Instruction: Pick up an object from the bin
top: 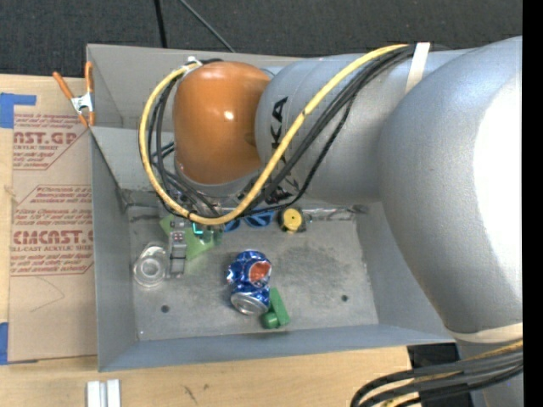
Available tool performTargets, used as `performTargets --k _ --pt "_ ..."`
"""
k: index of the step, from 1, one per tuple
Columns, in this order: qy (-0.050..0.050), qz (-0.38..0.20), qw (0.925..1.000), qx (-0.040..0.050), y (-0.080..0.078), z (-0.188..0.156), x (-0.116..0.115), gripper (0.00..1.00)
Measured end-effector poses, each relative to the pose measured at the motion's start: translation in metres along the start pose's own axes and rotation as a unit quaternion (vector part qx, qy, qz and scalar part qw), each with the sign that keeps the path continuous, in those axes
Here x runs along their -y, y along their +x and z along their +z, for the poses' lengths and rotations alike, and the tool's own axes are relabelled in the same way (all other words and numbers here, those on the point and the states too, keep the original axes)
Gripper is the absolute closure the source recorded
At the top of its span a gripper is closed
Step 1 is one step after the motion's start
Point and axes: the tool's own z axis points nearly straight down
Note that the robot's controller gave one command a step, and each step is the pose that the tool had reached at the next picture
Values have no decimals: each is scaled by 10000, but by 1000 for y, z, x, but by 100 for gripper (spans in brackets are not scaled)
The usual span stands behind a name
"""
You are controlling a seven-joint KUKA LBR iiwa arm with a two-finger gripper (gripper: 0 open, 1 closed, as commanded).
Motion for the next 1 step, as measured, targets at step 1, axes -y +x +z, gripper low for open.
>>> performTargets --k 1 --pt "9 -640 9980 12 -34 111 42 0"
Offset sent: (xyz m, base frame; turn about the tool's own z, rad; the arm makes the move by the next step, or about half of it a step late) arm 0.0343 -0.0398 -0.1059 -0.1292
